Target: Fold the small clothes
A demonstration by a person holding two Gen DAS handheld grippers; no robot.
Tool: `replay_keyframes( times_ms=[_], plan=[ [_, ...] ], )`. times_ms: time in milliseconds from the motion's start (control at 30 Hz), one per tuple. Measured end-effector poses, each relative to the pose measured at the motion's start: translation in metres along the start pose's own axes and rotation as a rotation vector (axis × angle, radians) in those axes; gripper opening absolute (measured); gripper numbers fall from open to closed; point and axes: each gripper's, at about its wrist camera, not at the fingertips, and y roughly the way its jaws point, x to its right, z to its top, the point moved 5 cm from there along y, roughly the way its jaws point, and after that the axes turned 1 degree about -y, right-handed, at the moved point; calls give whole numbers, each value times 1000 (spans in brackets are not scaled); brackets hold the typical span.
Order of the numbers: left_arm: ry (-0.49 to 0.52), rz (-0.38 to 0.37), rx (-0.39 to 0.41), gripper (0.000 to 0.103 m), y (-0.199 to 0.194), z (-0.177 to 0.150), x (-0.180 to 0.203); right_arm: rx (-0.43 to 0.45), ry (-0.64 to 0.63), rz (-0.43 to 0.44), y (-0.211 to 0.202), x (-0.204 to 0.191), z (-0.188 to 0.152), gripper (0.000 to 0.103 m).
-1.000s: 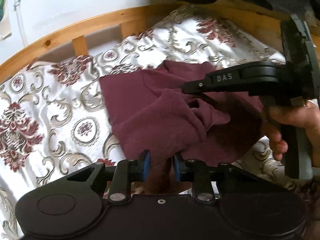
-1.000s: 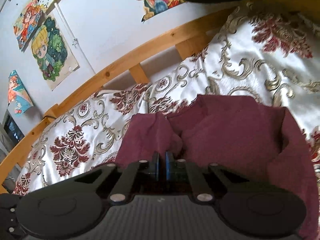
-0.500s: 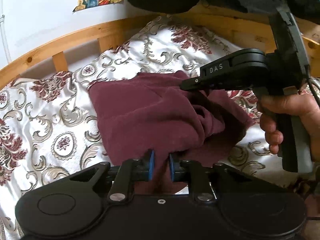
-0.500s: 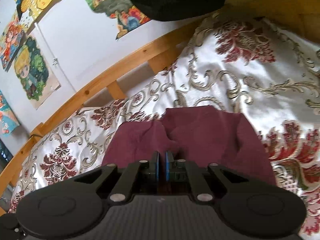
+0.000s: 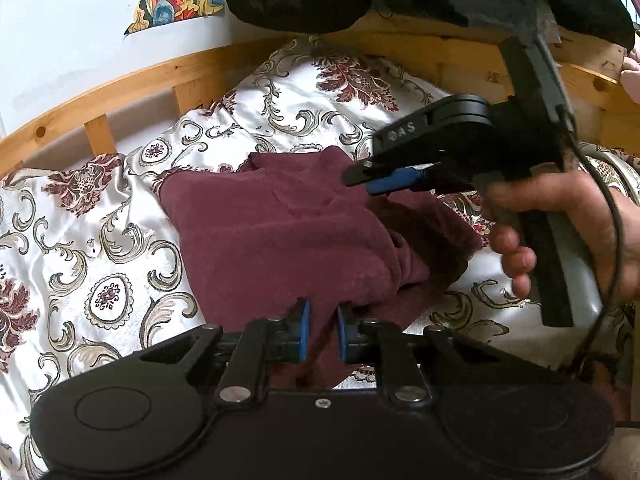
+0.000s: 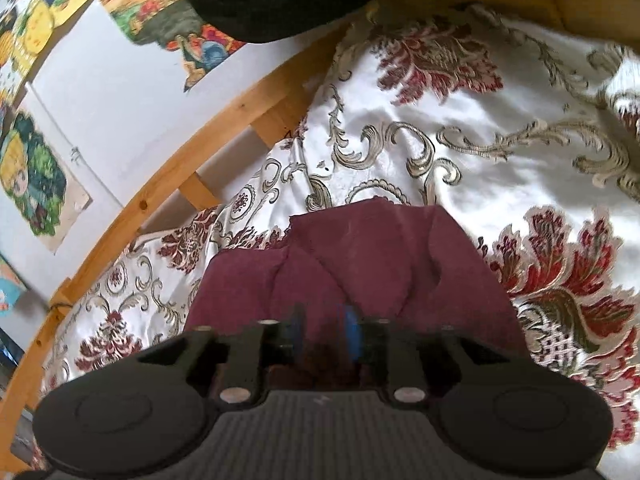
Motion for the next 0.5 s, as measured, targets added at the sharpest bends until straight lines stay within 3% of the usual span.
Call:
replay_keyframes(
  times_ms=[200, 233, 333, 400, 500],
  plan=[
    [10, 3, -5, 13, 0, -2, 0, -57, -67, -25, 27, 0, -5, 45],
    [11, 3, -6, 13, 1, -2, 0, -75, -87, -27, 32, -1, -8, 41],
    [14, 4, -6, 12, 1, -2, 0, -100, -136, -47, 36, -6, -13, 12],
    [18, 5, -6, 11, 0, -3, 1, -85, -171, -64, 31, -10, -11, 6],
    [20, 14, 11, 10, -2, -2, 1, -39, -173, -75, 17, -12, -3, 4]
  ],
)
